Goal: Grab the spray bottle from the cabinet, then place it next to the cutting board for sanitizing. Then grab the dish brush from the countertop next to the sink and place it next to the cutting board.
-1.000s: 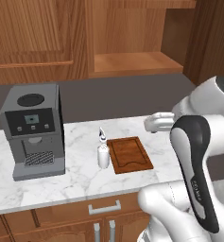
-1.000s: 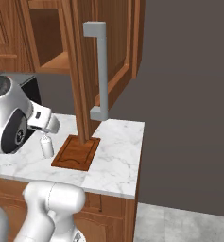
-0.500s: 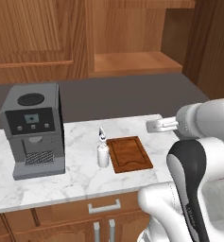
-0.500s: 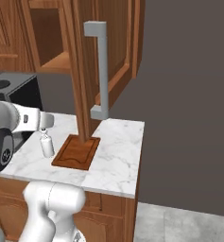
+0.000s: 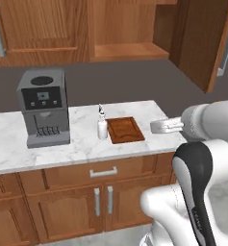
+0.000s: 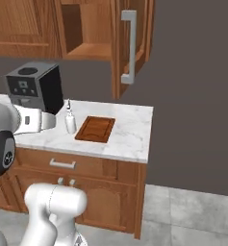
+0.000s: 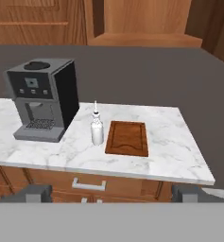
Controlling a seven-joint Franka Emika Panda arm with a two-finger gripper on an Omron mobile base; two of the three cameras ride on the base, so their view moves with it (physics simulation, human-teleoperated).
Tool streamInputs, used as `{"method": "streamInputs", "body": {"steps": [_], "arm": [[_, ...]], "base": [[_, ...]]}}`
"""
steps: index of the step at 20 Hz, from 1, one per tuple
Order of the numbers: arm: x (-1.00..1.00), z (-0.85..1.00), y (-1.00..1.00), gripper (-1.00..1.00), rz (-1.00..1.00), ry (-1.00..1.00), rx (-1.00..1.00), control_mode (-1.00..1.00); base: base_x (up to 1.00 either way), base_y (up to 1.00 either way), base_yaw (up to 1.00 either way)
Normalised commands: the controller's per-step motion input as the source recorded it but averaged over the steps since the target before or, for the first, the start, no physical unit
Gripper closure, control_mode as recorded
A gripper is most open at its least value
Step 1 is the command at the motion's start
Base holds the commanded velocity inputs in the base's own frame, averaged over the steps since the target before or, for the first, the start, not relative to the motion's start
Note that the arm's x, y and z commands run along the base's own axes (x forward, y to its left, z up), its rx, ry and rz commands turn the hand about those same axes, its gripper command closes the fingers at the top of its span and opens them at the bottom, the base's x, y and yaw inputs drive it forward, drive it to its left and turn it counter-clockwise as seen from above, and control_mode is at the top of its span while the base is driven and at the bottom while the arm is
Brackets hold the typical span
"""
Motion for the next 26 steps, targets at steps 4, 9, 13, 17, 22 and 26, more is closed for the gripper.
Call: {"method": "streamInputs", "body": {"steps": [4, 9, 13, 17, 22, 26], "arm": [[0.0, 0.0, 0.0, -1.0, 0.0, 0.0, 0.0, 1.0], [0.0, 0.0, 0.0, -1.0, 0.0, 0.0, 0.0, 1.0], [0.0, 0.0, 0.0, -1.0, 0.0, 0.0, 0.0, 1.0], [0.0, 0.0, 0.0, -1.0, 0.0, 0.0, 0.0, 1.0], [0.0, 0.0, 0.0, -1.0, 0.0, 0.0, 0.0, 1.0], [0.0, 0.0, 0.0, -1.0, 0.0, 0.0, 0.0, 1.0]], "base": [[-0.82, 1.0, 0.06], [-0.28, 1.0, 0.45], [-0.06, 0.99, 0.71], [0.0, 0.78, 0.8], [0.01, 0.65, 0.8], [0.55, 0.54, 0.66]]}}
